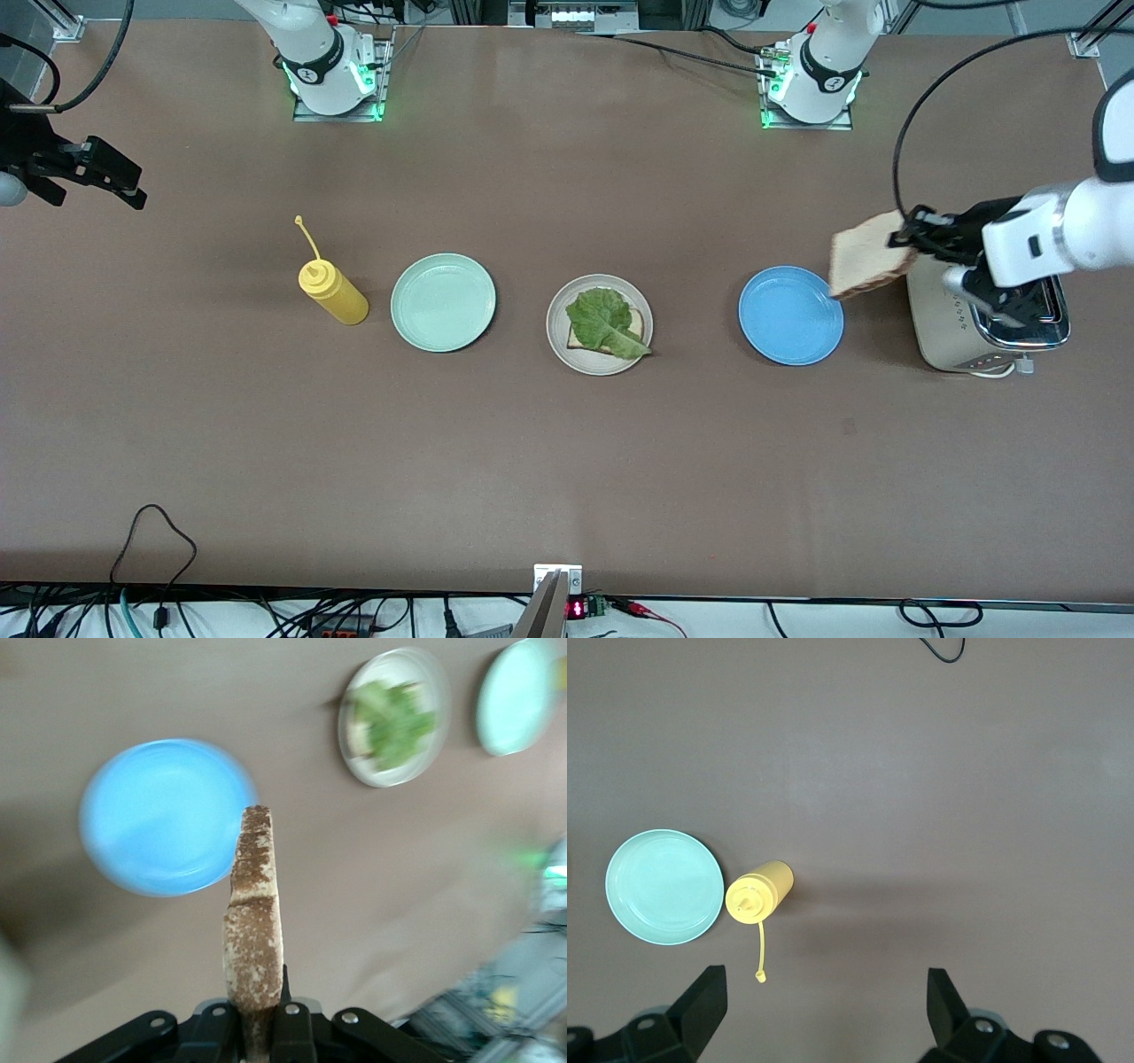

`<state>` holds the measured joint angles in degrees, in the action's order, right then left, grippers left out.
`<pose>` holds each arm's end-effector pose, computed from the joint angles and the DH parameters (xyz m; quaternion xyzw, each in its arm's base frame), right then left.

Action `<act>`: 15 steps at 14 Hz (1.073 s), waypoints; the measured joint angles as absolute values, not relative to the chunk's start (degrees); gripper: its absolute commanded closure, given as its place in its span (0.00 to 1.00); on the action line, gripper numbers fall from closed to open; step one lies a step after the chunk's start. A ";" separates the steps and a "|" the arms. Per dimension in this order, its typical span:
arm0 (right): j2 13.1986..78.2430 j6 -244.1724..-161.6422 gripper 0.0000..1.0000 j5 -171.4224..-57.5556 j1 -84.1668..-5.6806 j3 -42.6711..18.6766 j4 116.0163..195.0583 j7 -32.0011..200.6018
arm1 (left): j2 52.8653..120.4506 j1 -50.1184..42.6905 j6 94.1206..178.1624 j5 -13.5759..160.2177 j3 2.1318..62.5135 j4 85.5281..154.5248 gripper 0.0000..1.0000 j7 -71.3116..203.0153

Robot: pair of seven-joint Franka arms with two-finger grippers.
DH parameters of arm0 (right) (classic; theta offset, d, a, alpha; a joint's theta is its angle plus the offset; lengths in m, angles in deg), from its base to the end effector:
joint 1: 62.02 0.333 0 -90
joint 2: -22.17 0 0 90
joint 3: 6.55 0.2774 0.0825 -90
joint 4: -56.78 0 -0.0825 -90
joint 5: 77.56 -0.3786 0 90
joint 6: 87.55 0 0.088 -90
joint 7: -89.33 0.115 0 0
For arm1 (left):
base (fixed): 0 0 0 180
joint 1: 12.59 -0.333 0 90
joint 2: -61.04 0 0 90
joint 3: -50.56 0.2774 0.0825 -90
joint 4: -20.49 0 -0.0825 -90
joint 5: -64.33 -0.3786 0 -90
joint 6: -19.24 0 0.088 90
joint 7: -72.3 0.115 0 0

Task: Make sandwich in beige plate with both arms
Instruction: 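Carry the toast with the left gripper over the beige plate, then lower the toast onto the lettuce and open the left gripper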

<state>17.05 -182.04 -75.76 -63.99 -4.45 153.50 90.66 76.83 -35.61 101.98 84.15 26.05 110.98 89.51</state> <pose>0.5319 -0.0015 0.5782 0.9995 -0.0097 0.0254 0.0170 0.5757 -0.0379 0.4350 0.9439 -0.1477 -0.1553 0.2510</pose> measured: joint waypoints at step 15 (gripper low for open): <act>17.05 -182.03 0.00 -75.76 -64.05 -4.52 153.47 90.66 | 100.96 -10.98 132.74 117.26 25.58 111.35 1.00 96.07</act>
<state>17.05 -182.03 -75.76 -64.05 -4.52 153.47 90.66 100.96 -10.98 132.74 117.26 25.58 111.35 96.07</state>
